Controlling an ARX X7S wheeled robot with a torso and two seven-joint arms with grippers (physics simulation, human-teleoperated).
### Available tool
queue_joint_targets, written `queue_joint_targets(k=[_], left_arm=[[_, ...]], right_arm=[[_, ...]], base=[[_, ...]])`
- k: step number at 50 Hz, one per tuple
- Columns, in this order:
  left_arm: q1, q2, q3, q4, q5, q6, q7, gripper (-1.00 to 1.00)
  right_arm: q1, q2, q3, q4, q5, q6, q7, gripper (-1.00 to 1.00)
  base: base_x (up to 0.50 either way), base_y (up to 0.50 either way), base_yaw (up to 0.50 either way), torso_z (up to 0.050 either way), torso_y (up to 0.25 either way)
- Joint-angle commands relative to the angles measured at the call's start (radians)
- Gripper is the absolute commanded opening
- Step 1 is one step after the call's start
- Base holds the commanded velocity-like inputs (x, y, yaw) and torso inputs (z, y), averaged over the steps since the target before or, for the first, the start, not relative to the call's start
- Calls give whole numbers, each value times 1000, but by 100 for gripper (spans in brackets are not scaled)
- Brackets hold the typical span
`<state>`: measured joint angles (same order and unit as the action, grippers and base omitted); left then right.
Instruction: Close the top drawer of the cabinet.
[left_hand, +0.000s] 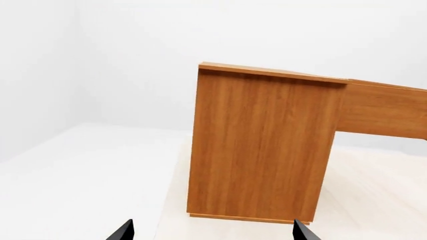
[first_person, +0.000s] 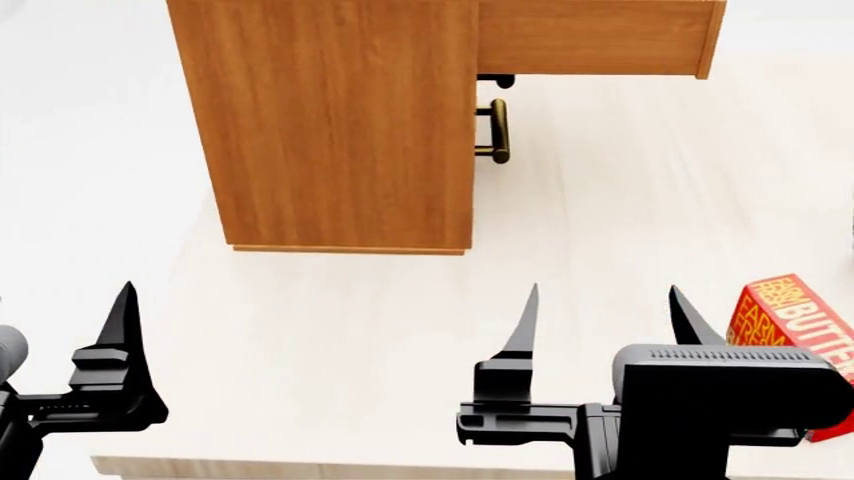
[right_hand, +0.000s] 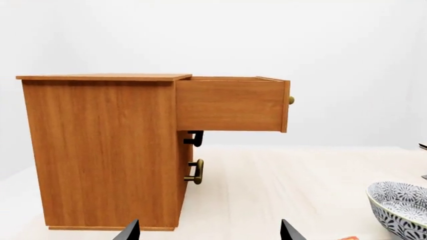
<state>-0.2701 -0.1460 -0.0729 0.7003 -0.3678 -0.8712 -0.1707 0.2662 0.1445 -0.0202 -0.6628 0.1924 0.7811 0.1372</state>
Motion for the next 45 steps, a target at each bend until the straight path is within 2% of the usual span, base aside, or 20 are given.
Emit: queue_joint_targets(k=[1, 20, 45], left_arm=[[-1, -6, 7, -8, -8, 9, -7, 100], [-12, -16, 25, -33, -14, 25, -16, 100], [-12, -29, 33, -48, -29, 40, -29, 100]], right_arm=[[-6, 6, -5, 9, 0, -25, 13, 100], [-4, -3, 9, 26, 31, -47, 27, 100], [0, 12, -6, 50, 33, -86, 50, 100]], base=[[0, 500, 0, 0, 0], [16, 16, 0, 0, 0], [500, -4, 0, 0, 0]])
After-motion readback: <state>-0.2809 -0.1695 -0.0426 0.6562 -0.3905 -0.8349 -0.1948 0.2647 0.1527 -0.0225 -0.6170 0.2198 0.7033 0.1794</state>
